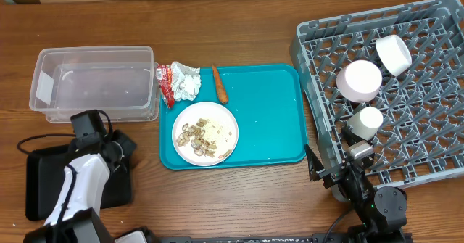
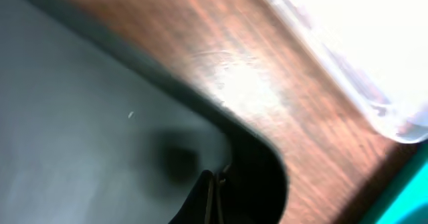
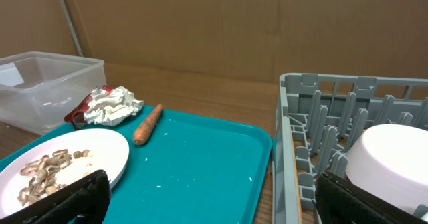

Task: Sort waste into correct bins and load items into the dishwasher
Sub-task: 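Move the left gripper toward the black tray near the bin, then reach the left gripper to the carrot on the teal tray and grasp it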

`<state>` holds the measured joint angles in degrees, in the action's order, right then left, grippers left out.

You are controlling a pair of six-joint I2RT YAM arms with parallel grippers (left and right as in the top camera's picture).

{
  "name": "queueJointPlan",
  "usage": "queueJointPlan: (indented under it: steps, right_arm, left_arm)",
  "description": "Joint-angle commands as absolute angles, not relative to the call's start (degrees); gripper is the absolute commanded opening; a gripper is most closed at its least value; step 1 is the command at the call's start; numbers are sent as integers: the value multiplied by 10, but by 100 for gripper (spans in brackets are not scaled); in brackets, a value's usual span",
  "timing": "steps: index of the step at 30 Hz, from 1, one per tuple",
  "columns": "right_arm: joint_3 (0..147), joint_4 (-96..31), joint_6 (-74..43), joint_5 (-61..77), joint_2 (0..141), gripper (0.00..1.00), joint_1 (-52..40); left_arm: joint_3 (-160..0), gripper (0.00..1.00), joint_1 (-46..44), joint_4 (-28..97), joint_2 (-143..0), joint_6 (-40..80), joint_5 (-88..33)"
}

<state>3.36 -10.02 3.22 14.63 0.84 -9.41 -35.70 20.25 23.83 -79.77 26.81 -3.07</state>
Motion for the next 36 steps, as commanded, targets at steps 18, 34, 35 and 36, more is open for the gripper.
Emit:
queueJointPlan:
  steps: [18,34,35,36]
  right_arm:
    - [30,-96,30,146,2,100,-92]
    - [30,-97,30,146,2,100,-92]
    - [30,-97,30,146,2,100,-92]
    - [30,-97,30,146,2,100,-92]
  left_arm:
    - [-471,10,134,321,-762,242,-133]
    - [-755,56,-190,425,-888,180,6]
    - [-756,56,-202,415,-911,190,6]
    - [-758,56,-212,403,-934,200,6]
